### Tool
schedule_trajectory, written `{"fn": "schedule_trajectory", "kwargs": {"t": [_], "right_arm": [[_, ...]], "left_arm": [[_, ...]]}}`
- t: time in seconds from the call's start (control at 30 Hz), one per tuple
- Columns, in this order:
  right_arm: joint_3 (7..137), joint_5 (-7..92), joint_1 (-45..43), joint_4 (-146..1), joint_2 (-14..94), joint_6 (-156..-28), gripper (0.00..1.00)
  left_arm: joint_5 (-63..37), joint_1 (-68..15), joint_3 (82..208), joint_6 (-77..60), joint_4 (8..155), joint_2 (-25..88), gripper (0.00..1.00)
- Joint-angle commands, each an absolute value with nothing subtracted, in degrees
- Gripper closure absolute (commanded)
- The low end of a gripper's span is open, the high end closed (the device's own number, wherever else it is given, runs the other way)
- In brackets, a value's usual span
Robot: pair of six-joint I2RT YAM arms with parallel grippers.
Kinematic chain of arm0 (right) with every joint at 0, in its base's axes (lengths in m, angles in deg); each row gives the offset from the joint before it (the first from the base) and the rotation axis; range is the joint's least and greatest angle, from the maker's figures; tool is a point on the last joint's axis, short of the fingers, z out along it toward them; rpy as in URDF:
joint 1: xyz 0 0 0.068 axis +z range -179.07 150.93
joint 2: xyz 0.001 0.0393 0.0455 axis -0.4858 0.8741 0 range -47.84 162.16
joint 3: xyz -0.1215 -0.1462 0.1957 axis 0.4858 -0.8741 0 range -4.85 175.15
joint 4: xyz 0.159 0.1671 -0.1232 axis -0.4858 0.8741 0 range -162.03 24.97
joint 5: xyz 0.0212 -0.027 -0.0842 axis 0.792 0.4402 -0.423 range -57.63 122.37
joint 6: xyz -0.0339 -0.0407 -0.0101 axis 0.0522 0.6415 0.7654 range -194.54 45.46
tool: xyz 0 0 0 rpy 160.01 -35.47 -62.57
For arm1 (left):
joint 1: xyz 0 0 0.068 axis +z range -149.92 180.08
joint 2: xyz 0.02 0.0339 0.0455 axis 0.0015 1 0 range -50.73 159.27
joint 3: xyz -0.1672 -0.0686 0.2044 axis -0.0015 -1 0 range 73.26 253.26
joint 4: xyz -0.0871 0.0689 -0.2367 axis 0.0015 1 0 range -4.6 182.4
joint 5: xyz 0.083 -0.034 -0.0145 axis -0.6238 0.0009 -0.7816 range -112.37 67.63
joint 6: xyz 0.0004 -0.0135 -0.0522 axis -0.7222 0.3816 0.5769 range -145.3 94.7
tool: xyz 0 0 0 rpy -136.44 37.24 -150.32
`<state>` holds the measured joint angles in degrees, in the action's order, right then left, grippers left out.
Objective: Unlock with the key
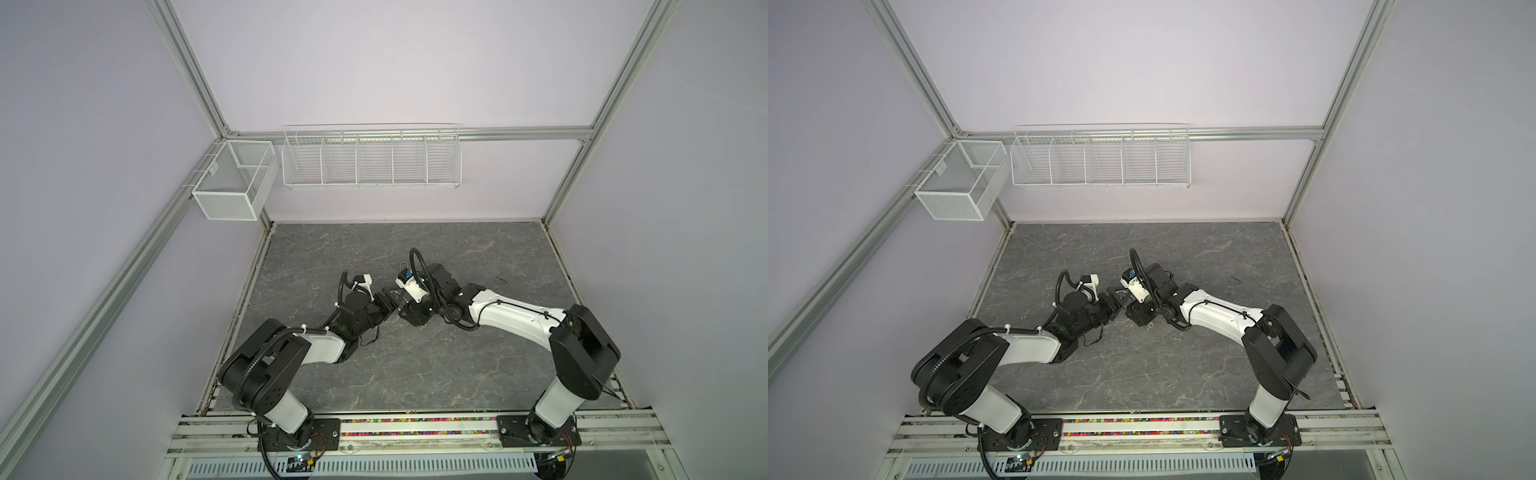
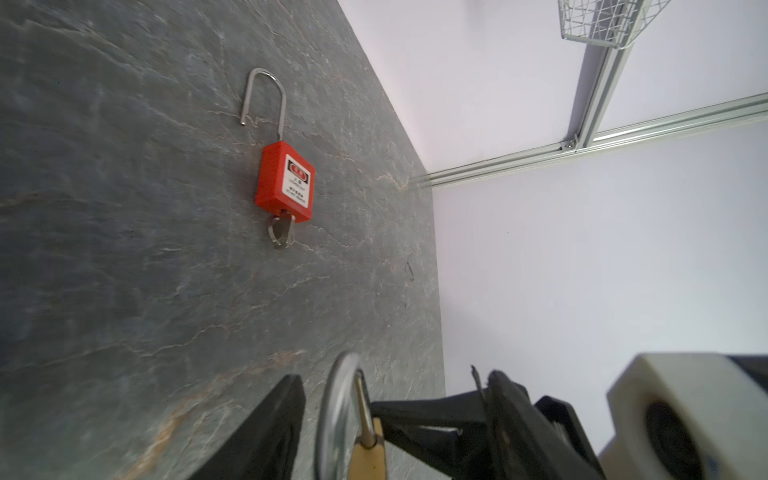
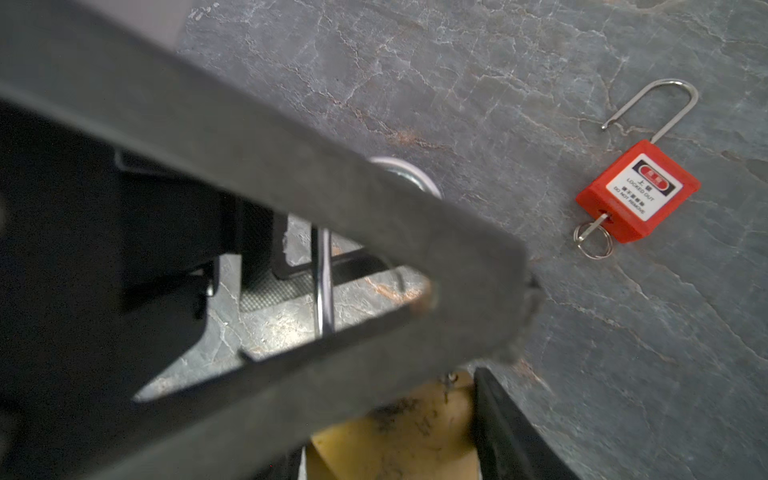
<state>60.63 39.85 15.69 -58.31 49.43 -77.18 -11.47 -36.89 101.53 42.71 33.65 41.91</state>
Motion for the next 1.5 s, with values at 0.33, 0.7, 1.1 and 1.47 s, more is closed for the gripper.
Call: {"fn": "schedule_trajectory", "kwargs": {"t": [0.33,0.7,1.1,1.47], "right_arm": [[66.9,37.7,16.9,-58.1,48.9,-82.2,0.90],[66.5,37.2,17.0,-58.5,48.2,-83.5,0.77],[49.2,40.6,14.7,-62.6,30.1,-86.9,0.12],[30.7,72.3,3.7,-119.0,33.2,-118.8,0.35]], "left_arm": [[-13.5,-38.1,103.2,45.7,25.8,47.6,0.76],[-12.3,-38.0,101.3,48.2,16.4,51.1,1.00],[-17.0,-33.0,98.5,37.5,35.2,33.8,1.00],[-17.6,-30.5,87.5,35.4,9.8,24.9,1.00]]}}
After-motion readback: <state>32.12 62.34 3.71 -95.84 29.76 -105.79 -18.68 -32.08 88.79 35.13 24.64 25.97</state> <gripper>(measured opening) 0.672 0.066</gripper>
